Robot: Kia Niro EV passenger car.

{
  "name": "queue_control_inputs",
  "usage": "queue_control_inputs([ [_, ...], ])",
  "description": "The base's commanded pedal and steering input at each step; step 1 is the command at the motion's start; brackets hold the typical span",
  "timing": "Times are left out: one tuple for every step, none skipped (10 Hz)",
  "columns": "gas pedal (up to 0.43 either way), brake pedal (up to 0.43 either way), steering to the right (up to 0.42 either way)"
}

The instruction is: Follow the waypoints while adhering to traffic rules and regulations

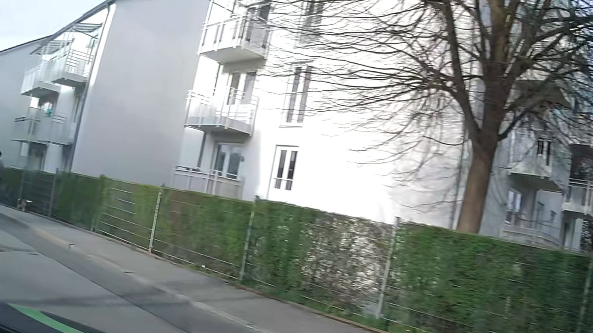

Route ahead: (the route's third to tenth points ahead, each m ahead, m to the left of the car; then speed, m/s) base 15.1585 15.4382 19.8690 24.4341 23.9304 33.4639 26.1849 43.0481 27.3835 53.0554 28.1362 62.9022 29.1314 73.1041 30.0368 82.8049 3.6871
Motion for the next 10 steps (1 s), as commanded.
queue_control_inputs([
  [0.26, 0.0, -0.762],
  [0.26, 0.0, -0.739],
  [0.287, 0.0, -0.708],
  [0.287, 0.0, -0.676],
  [0.287, 0.0, -0.628],
  [0.287, 0.0, -0.58],
  [0.287, 0.0, -0.52],
  [0.287, 0.0, -0.468],
  [0.287, 0.0, -0.431],
  [0.287, 0.0, -0.383],
])
